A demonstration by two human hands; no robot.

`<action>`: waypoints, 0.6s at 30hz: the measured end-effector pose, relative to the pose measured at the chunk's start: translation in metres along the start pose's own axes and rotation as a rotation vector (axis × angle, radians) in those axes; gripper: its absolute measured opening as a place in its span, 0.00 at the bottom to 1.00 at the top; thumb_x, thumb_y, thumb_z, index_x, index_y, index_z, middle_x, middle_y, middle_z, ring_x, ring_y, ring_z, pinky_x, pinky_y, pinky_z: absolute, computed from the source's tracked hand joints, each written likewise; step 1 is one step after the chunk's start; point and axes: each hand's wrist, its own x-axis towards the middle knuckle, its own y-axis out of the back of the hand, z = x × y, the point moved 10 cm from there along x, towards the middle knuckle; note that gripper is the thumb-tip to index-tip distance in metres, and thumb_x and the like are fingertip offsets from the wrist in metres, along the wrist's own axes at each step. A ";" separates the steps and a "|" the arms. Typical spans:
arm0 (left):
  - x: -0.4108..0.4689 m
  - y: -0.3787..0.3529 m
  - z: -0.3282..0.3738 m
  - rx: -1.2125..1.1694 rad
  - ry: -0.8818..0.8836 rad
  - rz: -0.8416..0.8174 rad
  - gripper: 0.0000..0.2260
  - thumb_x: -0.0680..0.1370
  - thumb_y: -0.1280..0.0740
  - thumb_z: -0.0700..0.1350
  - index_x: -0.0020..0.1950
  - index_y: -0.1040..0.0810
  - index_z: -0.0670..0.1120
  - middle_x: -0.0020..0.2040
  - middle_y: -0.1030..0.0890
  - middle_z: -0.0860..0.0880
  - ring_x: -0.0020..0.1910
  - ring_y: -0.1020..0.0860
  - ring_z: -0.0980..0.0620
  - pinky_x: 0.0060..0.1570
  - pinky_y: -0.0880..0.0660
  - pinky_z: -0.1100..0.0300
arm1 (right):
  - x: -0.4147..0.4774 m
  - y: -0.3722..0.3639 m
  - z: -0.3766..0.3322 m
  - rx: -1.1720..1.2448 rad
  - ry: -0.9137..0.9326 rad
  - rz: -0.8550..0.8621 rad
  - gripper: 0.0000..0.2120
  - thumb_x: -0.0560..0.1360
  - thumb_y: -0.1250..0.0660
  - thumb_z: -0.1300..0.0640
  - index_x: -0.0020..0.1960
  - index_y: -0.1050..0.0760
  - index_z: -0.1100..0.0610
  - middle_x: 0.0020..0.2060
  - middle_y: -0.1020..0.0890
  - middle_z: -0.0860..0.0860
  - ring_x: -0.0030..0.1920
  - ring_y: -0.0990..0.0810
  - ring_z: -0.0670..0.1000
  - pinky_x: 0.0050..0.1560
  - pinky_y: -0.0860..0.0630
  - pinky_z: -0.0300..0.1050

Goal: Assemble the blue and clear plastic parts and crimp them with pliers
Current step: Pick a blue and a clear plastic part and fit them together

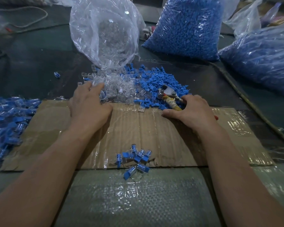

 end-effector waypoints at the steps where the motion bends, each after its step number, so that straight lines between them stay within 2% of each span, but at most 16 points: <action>1: 0.000 -0.004 0.001 0.007 -0.007 -0.027 0.28 0.73 0.32 0.45 0.72 0.35 0.50 0.72 0.37 0.44 0.71 0.41 0.45 0.69 0.45 0.50 | 0.000 0.001 0.000 -0.002 -0.001 0.005 0.39 0.60 0.34 0.28 0.60 0.29 0.56 0.53 0.27 0.53 0.54 0.29 0.54 0.52 0.34 0.47; 6: -0.003 -0.002 0.011 0.004 -0.092 -0.003 0.23 0.74 0.34 0.41 0.69 0.31 0.47 0.65 0.29 0.42 0.66 0.34 0.44 0.65 0.39 0.50 | -0.005 0.011 -0.012 0.094 0.065 0.109 0.37 0.66 0.32 0.35 0.67 0.32 0.56 0.60 0.28 0.54 0.61 0.31 0.54 0.60 0.35 0.48; 10: -0.007 0.011 0.018 -0.043 -0.129 0.084 0.16 0.74 0.33 0.39 0.62 0.23 0.48 0.61 0.24 0.43 0.63 0.29 0.45 0.64 0.37 0.49 | -0.009 0.016 -0.025 0.148 0.150 0.152 0.32 0.67 0.28 0.43 0.66 0.32 0.54 0.60 0.29 0.52 0.61 0.32 0.52 0.60 0.37 0.43; 13: -0.009 0.018 0.018 -0.112 -0.112 0.123 0.11 0.74 0.32 0.40 0.55 0.19 0.48 0.56 0.20 0.45 0.56 0.25 0.46 0.60 0.32 0.50 | -0.014 0.020 -0.036 0.190 0.244 0.177 0.26 0.68 0.27 0.50 0.64 0.28 0.52 0.60 0.29 0.51 0.62 0.33 0.50 0.59 0.41 0.38; 16: -0.011 0.020 0.017 -0.146 -0.099 0.136 0.10 0.74 0.32 0.41 0.55 0.19 0.47 0.54 0.19 0.46 0.54 0.24 0.47 0.58 0.31 0.51 | -0.018 0.017 -0.047 0.180 0.309 0.156 0.19 0.70 0.28 0.54 0.60 0.24 0.50 0.61 0.30 0.51 0.64 0.35 0.49 0.58 0.45 0.35; 18: -0.011 0.024 0.019 -0.193 -0.104 0.155 0.11 0.74 0.33 0.41 0.56 0.19 0.46 0.51 0.19 0.47 0.50 0.24 0.50 0.55 0.31 0.56 | -0.021 0.016 -0.054 0.170 0.343 0.161 0.17 0.71 0.29 0.56 0.60 0.23 0.51 0.64 0.30 0.51 0.65 0.37 0.49 0.63 0.45 0.37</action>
